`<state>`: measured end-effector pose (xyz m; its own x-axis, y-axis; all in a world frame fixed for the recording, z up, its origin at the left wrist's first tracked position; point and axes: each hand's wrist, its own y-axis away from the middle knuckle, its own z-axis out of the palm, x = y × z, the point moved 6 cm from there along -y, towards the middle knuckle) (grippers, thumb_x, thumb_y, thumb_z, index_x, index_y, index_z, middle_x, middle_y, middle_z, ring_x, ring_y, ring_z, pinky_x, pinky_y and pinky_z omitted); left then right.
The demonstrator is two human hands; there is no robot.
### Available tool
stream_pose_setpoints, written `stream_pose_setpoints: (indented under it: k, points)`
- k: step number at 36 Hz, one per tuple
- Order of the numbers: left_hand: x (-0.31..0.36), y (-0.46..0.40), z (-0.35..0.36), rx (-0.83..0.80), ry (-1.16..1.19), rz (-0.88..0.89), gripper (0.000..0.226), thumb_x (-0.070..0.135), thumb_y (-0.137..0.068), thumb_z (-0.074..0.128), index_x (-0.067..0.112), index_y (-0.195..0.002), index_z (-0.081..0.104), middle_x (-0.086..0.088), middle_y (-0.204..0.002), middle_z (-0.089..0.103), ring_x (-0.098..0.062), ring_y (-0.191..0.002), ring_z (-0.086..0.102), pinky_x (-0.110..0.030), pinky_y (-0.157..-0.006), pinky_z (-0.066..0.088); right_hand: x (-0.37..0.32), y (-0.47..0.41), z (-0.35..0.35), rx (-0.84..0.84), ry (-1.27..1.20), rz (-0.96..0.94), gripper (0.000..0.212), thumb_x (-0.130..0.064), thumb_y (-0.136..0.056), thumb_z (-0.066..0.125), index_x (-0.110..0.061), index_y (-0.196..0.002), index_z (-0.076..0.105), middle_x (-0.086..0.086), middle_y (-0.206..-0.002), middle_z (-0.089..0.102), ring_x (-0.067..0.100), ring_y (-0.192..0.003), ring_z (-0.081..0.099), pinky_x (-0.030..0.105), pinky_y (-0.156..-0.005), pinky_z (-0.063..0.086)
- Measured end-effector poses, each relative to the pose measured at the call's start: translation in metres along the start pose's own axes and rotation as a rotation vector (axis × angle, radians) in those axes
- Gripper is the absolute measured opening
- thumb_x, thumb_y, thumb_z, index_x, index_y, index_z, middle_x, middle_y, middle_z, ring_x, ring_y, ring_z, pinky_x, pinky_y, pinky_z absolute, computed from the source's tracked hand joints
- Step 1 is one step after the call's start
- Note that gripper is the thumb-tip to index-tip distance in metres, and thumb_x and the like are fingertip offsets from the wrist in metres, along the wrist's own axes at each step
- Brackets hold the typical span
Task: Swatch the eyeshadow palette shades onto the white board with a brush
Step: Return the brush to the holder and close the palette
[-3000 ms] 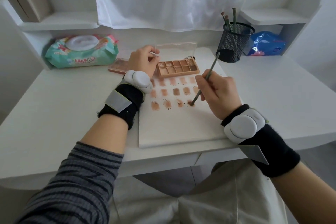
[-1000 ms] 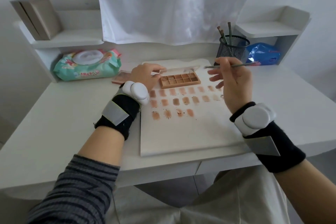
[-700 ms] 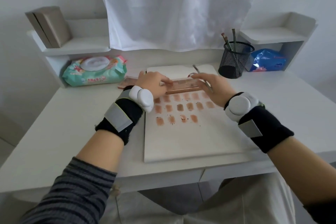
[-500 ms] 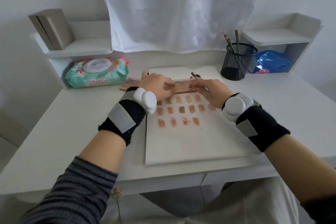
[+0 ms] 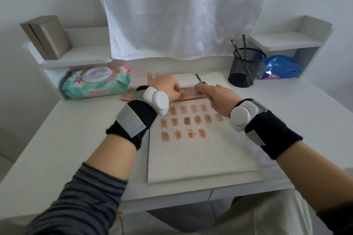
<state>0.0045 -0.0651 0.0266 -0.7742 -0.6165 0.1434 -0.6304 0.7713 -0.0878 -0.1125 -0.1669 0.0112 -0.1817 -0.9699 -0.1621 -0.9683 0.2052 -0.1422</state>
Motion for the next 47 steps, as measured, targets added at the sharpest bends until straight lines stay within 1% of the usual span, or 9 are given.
stream_pose_setpoints:
  k: [5,8,11,15,20,26,31,38,47]
  points:
    - [0.044,-0.021,-0.020,0.060,0.569,0.014,0.044,0.045,-0.094,0.045,0.014,-0.064,0.051,-0.004,-0.062,0.045,-0.024,-0.066,0.042,-0.033,-0.063,0.033,0.008,-0.001,-0.029,0.014,-0.024,0.051,0.078,-0.005,-0.092,0.045,-0.021,-0.149,-0.006,0.006,-0.156,0.015,0.028,-0.132,0.037,0.040,-0.096,0.043]
    - [0.069,-0.031,-0.032,0.113,0.922,0.043,0.041,0.045,-0.088,0.048,0.008,-0.086,0.065,-0.011,-0.082,0.064,-0.023,-0.077,0.056,-0.039,-0.083,0.048,0.014,0.001,-0.055,0.041,0.006,0.039,0.095,-0.018,-0.088,0.058,-0.016,-0.146,-0.018,0.006,-0.158,-0.002,0.024,-0.142,0.018,0.036,-0.104,0.037]
    - [0.092,-0.042,-0.050,0.155,1.110,0.064,0.025,0.025,-0.097,0.047,0.008,-0.102,0.065,-0.006,-0.099,0.067,-0.011,-0.083,0.061,-0.011,-0.070,0.047,0.026,0.003,-0.089,0.130,-0.017,0.051,0.097,-0.025,-0.086,0.060,-0.016,-0.147,-0.015,0.002,-0.158,-0.003,0.021,-0.143,0.014,0.033,-0.105,0.034]
    - [0.108,-0.063,-0.058,0.200,1.120,0.046,0.008,0.013,-0.091,0.055,0.015,-0.093,0.062,-0.003,-0.096,0.064,-0.016,-0.090,0.059,-0.025,-0.074,0.046,0.050,-0.002,-0.119,0.272,-0.069,0.071,0.078,-0.024,-0.091,0.050,-0.013,-0.149,-0.002,0.005,-0.157,0.005,0.023,-0.140,0.021,0.030,-0.108,0.026]
    - [0.120,-0.092,-0.026,-0.024,0.902,-0.030,0.045,0.015,-0.082,0.068,-0.001,-0.122,0.055,-0.019,-0.123,0.059,-0.031,-0.114,0.056,-0.026,-0.081,0.039,0.088,-0.010,-0.136,0.434,-0.083,0.151,0.046,-0.008,-0.098,0.032,-0.007,-0.144,0.028,0.013,-0.144,0.039,0.033,-0.124,0.044,0.040,-0.100,0.038]
    - [0.134,-0.112,0.012,-0.127,0.980,-0.045,0.052,0.037,-0.063,0.083,0.003,-0.095,0.059,-0.004,-0.081,0.058,-0.018,-0.074,0.055,-0.026,-0.063,0.042,0.119,-0.023,-0.125,0.435,-0.083,0.214,0.029,-0.007,-0.096,0.040,-0.005,-0.114,0.062,0.013,-0.113,0.064,0.030,-0.103,0.057,0.035,-0.088,0.042]
    - [0.148,-0.122,0.011,-0.185,1.152,0.026,0.019,0.002,-0.082,0.068,0.008,-0.098,0.060,0.002,-0.079,0.064,0.011,-0.052,0.058,-0.004,-0.051,0.043,0.134,-0.043,-0.106,0.230,-0.002,0.275,0.024,-0.006,-0.091,0.042,-0.011,-0.101,0.064,0.014,-0.103,0.065,0.032,-0.091,0.057,0.033,-0.075,0.043]
    - [0.146,-0.135,0.015,-0.314,1.233,-0.005,0.020,0.007,-0.087,0.061,0.025,-0.081,0.055,0.005,-0.088,0.060,-0.007,-0.082,0.054,-0.027,-0.068,0.036,0.131,-0.055,-0.103,-0.037,0.101,0.282,0.022,-0.005,-0.089,0.047,-0.011,-0.104,0.062,0.012,-0.110,0.061,0.031,-0.099,0.056,0.030,-0.074,0.040]
    - [0.146,-0.149,0.017,-0.267,1.268,0.003,0.014,0.012,-0.088,0.062,0.021,-0.096,0.053,0.004,-0.094,0.057,-0.010,-0.086,0.051,-0.023,-0.065,0.035,0.141,-0.057,-0.119,0.133,-0.019,0.440,0.010,-0.007,-0.082,0.057,-0.005,-0.089,0.051,0.012,-0.089,0.054,0.031,-0.080,0.053,0.030,-0.062,0.038]
